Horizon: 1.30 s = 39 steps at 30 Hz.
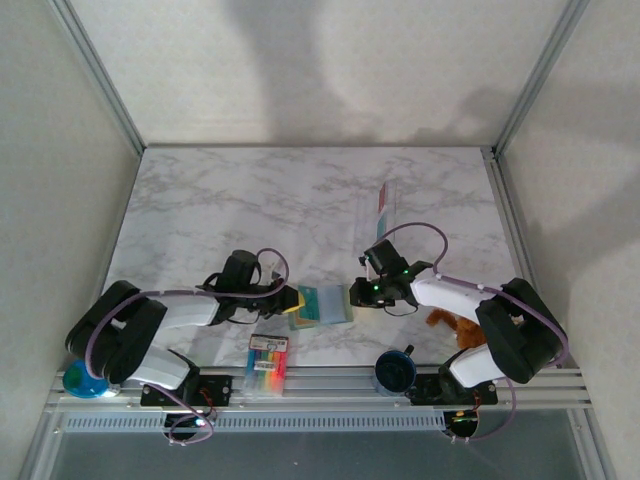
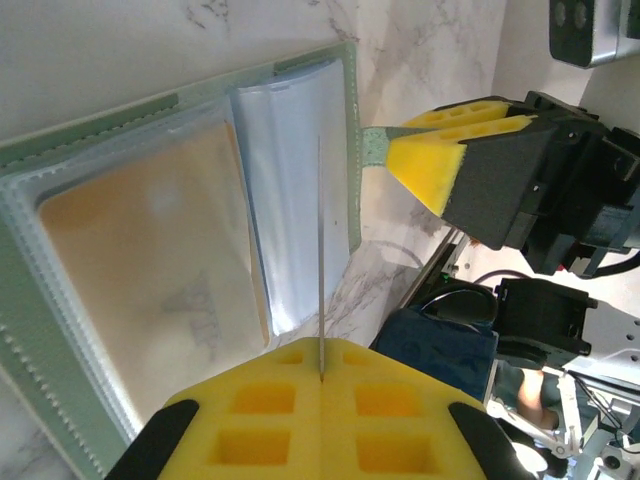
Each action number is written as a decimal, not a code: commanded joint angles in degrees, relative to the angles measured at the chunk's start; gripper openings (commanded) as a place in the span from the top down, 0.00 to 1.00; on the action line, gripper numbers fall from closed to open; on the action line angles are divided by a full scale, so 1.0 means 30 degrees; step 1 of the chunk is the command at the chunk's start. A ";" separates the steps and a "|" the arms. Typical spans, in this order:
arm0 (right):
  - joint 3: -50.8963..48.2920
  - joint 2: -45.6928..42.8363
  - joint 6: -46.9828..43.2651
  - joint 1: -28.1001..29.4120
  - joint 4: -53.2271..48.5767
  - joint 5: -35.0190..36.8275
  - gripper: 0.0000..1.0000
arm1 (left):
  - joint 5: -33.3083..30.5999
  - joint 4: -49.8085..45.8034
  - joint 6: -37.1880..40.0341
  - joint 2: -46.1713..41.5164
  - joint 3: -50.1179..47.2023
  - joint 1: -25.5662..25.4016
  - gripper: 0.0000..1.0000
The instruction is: Put the credit cards into the card holder
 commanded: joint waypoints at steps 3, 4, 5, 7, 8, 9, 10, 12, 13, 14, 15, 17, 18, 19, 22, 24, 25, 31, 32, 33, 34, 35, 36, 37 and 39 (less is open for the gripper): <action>-0.0355 -0.0087 0.0246 0.0079 0.0521 -0.0143 0.81 | 0.0122 0.1618 -0.0386 0.1082 -0.0252 -0.0260 1.00; -0.0573 -0.0188 0.0392 0.0082 0.0780 -0.0210 0.81 | 0.0074 0.1620 -0.0404 0.1207 -0.0248 -0.0260 1.00; -0.0713 -0.0235 0.0483 0.0100 0.1004 -0.0260 0.81 | -0.0007 0.1620 -0.0397 0.1256 -0.0235 -0.0260 1.00; -0.0787 -0.0160 0.0471 0.0087 0.1085 -0.0384 0.81 | -0.0134 0.1580 -0.0354 0.1351 -0.0263 -0.0260 1.00; -0.0718 -0.0151 0.0435 0.0093 0.0958 -0.0430 0.81 | -0.0289 0.1512 -0.0385 0.1423 -0.0253 -0.0260 1.00; -0.0754 -0.0191 0.0449 0.0100 0.0864 -0.0420 0.81 | -0.0378 0.1618 -0.0508 0.1528 -0.0259 -0.0260 1.00; -0.0862 -0.0305 0.0505 0.0087 0.0922 -0.0396 0.81 | -0.0298 0.1925 -0.0725 0.1635 -0.0303 -0.0260 1.00; -0.1221 -0.0556 0.0668 0.0104 0.1366 -0.0401 0.81 | -0.0172 0.2272 -0.0982 0.1778 -0.0313 -0.0260 1.00; -0.1269 -0.0560 0.0669 0.0080 0.1506 -0.0451 0.81 | -0.0268 0.2077 -0.0904 0.1779 -0.0258 -0.0265 1.00; -0.1248 -0.0509 0.0618 0.0078 0.1520 -0.0522 0.82 | -0.0537 0.1719 -0.0730 0.1751 -0.0208 -0.0260 1.00; -0.1184 -0.0431 0.0582 0.0097 0.1446 -0.0589 0.82 | -0.0706 0.1672 -0.0741 0.1648 -0.0244 -0.0260 1.00; -0.1247 -0.0420 0.0676 0.0082 0.1493 -0.0682 0.82 | -0.0676 0.2201 -0.1058 0.1626 -0.0378 -0.0256 1.00; -0.1417 -0.0483 0.0824 0.0091 0.1786 -0.0776 0.82 | -0.0621 0.2291 -0.1171 0.1662 -0.0390 -0.0260 1.00; -0.1556 -0.0502 0.0926 0.0093 0.2132 -0.0874 0.82 | -0.0558 0.2321 -0.1166 0.1726 -0.0366 -0.0260 1.00; -0.1626 -0.0163 0.0979 0.0115 0.2729 -0.1358 0.82 | -0.0385 0.2701 -0.1194 0.1953 -0.0448 -0.0369 1.00; -0.1636 0.0023 0.1060 0.0119 0.2916 -0.1635 0.81 | -0.0121 0.3284 -0.1487 0.2256 -0.0412 -0.0543 1.00; -0.1770 0.0067 0.1164 0.0080 0.3192 -0.1742 0.81 | 0.0013 0.3433 -0.1563 0.2404 -0.0342 -0.0645 1.00; -0.1848 0.0410 0.1289 0.0156 0.3745 -0.2326 0.82 | -0.0008 0.3563 -0.1414 0.3064 0.0130 -0.0991 1.00; -0.1977 0.0356 0.1341 0.0144 0.3865 -0.2344 0.82 | 0.0028 0.3557 -0.1409 0.3110 0.0238 -0.1007 1.00; -0.2057 0.0320 0.1408 0.0168 0.3999 -0.2329 0.83 | 0.0029 0.3503 -0.1333 0.3030 0.0277 -0.1014 1.00; -0.2090 0.0318 0.1401 0.0167 0.4063 -0.2357 0.83 | -0.0047 0.3426 -0.1224 0.2957 0.0337 -0.0992 1.00; -0.2048 0.0376 0.1357 0.0167 0.4038 -0.2438 0.83 | -0.0199 0.3353 -0.1121 0.2826 0.0373 -0.0992 1.00; -0.2006 0.0432 0.1343 0.0180 0.4005 -0.2512 0.83 | -0.0366 0.3363 -0.1078 0.2775 0.0396 -0.0996 1.00; -0.2017 0.0450 0.1413 0.0206 0.4022 -0.2510 0.84 | -0.0483 0.3453 -0.1101 0.2745 0.0431 -0.0992 1.00; -0.2161 0.0355 0.1677 0.0255 0.4355 -0.2528 0.83 | -0.0524 0.3766 -0.1243 0.2883 0.0481 -0.0993 1.00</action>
